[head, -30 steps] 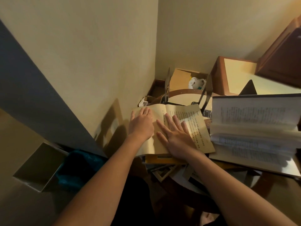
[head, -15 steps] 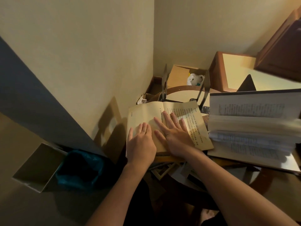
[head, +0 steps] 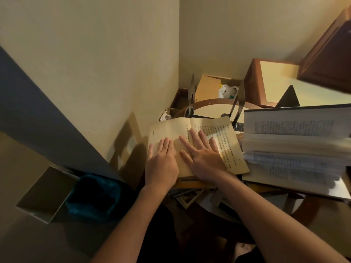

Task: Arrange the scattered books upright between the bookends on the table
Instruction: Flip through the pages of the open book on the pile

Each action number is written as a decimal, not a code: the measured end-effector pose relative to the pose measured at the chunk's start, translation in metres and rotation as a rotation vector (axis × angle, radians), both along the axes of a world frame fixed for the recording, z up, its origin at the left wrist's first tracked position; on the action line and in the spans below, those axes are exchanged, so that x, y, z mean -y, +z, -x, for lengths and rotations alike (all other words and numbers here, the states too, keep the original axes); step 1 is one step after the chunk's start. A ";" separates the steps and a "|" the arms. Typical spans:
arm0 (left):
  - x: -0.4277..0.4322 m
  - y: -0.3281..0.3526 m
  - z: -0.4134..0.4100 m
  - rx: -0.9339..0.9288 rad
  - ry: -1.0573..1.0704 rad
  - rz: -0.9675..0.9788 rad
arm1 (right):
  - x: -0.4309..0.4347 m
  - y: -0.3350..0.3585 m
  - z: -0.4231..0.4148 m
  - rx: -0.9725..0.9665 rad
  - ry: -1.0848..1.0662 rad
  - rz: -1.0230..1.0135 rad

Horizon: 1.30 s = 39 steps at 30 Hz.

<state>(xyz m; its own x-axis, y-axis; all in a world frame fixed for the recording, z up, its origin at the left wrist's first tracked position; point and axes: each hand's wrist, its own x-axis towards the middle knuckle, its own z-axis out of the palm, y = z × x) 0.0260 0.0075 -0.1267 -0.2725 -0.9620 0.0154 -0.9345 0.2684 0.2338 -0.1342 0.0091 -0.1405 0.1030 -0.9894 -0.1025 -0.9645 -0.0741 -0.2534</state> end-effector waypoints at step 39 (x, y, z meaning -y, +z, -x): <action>0.043 -0.013 -0.018 -0.220 0.078 -0.105 | 0.001 -0.002 0.002 0.011 0.007 0.006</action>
